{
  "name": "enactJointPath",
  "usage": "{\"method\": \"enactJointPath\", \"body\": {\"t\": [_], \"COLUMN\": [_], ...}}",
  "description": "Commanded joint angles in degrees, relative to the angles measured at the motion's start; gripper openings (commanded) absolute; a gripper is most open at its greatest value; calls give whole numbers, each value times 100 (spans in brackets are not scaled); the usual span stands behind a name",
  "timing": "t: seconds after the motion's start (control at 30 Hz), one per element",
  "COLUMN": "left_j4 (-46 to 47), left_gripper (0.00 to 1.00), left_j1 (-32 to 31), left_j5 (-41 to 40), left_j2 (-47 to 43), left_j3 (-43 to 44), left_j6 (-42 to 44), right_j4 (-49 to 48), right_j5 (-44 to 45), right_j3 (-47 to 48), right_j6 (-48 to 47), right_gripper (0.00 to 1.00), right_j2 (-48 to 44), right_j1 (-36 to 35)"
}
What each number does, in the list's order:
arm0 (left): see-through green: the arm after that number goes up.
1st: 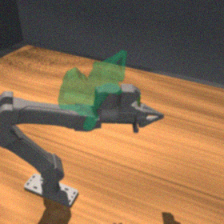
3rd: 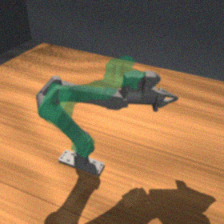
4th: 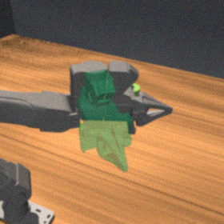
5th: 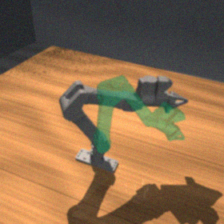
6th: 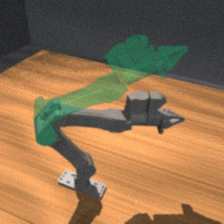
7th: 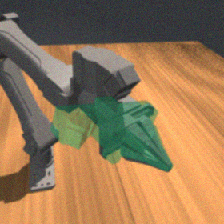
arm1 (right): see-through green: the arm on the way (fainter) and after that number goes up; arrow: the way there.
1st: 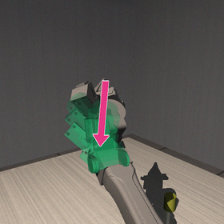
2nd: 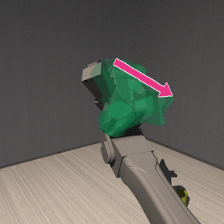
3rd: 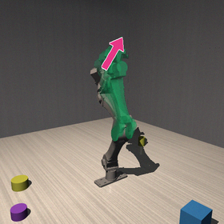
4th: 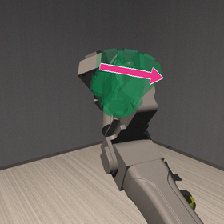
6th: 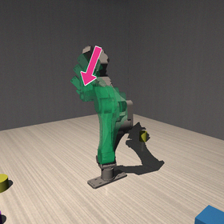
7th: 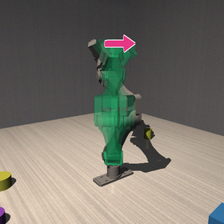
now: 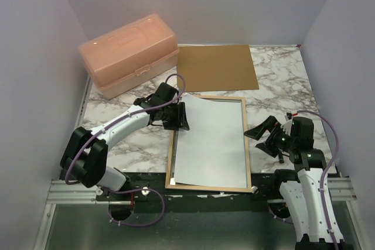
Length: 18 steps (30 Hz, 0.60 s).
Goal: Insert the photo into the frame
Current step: Turn over the photo from the photo frame.
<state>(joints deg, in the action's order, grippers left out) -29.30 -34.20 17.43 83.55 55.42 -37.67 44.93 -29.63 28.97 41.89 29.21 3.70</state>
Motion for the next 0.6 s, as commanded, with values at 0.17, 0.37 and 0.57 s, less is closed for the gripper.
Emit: {"method": "enactJointPath", "body": {"t": [0.17,0.37,0.57], "left_j4": [-220,-295,-234], "left_gripper": [49,53,56], "left_j1": [-60,-61,-61], "left_j5": [-354,-497,-477], "left_j2": [-327,-563,-788], "left_j3": [-157,-315,-558], "left_j6": [18,102,137], "right_j4": [-55,-228,-150], "right_j5": [-102,-149,-28], "right_j3": [18,-102,-81], "right_j6": [-16,44,-122], "right_gripper": [100,100,100], "right_j2": [-12,48,106], "right_j1": [-19,-25,-24]}}
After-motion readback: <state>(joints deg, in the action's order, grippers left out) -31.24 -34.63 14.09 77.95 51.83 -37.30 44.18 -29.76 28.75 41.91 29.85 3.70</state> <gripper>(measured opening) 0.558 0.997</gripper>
